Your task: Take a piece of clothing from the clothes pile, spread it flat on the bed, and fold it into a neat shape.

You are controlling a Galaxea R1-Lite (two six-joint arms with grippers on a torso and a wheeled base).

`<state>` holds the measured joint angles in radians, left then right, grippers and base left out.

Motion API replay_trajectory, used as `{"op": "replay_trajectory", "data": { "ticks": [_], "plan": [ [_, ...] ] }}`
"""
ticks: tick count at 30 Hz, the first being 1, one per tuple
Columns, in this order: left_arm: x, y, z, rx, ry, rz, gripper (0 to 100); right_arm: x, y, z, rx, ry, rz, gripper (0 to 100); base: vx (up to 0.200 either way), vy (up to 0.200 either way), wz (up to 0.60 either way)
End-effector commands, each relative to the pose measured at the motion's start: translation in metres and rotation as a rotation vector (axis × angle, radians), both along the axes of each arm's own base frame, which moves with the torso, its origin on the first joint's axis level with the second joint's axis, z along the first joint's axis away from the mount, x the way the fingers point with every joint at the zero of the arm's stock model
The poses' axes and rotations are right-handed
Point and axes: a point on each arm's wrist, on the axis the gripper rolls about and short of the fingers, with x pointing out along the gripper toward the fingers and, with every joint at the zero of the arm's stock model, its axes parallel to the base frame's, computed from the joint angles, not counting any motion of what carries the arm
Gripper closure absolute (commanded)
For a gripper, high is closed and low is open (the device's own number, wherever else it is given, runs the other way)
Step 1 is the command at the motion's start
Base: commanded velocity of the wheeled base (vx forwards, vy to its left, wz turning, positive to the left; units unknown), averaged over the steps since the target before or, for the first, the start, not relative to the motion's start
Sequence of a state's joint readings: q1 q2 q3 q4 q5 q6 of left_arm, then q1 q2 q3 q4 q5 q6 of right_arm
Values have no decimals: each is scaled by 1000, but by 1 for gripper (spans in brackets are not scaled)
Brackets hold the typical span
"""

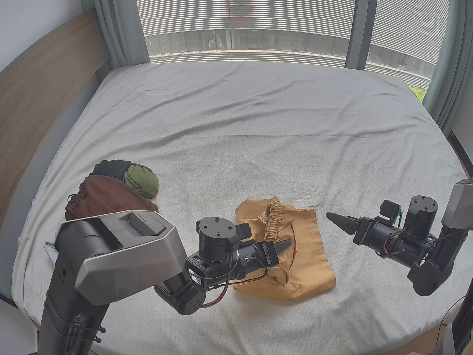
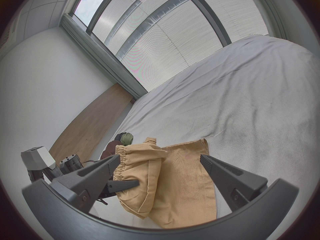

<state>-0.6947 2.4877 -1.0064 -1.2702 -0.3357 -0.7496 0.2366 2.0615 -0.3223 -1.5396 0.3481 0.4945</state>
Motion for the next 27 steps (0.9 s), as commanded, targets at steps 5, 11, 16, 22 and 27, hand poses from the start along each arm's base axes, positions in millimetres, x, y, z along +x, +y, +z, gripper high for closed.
{"op": "replay_trajectory", "data": {
  "ticks": [5,11,16,22,27],
  "plan": [
    [2,-4,2,-11,-13,-3,0,0,0,-1,-1,1,0,0,0,0,0],
    [-8,-22,10,-33,-42,-31,0,1,0,-2,-2,6,0,0,0,0,0],
    [-10,-25,9,-26,-46,-1,0,1,0,-2,-2,6,0,0,0,0,0],
    [-8,-12,8,-16,-47,26,0,0,1,-4,-4,13,3,0,0,0,0],
    [-7,8,17,-5,-54,61,0,-2,3,-5,-6,22,11,0,0,0,0]
  ]
}}
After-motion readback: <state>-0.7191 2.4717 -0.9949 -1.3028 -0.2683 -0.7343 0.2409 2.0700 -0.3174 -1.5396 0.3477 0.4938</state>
